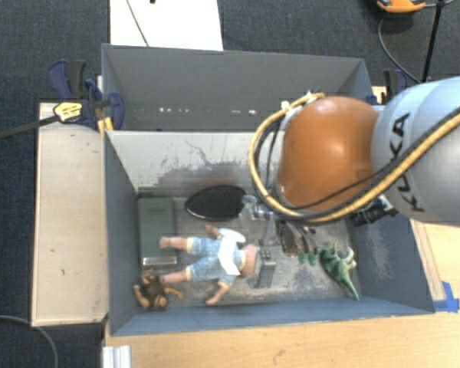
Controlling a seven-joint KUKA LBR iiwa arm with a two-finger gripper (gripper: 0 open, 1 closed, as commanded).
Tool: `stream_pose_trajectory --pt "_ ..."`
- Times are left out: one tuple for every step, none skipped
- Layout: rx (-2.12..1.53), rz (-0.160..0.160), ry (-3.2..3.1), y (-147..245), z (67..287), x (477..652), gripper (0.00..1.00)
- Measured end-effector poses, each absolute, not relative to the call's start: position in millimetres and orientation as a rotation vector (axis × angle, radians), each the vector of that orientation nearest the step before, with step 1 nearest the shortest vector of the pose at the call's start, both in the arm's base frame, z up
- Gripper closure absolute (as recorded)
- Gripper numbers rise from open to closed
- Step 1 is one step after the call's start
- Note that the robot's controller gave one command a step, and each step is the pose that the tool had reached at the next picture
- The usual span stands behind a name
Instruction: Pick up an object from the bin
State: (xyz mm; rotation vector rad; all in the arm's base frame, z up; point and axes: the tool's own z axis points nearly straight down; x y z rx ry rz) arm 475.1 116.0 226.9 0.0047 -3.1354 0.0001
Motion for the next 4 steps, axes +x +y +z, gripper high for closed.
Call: stream_pose_trajectory --pt "-0.002 -0.002 -3.144 115.3 231.0 476.8 0.00" --pt "0.059 -0.003 -3.150 113.1 174.7 487.6 0.00" --pt "0.190 0.000 -3.138 157.4 137.3 506.6 0.00" --pt "0.235 -0.001 -3.133 206.1 128.4 509.9 1.00"
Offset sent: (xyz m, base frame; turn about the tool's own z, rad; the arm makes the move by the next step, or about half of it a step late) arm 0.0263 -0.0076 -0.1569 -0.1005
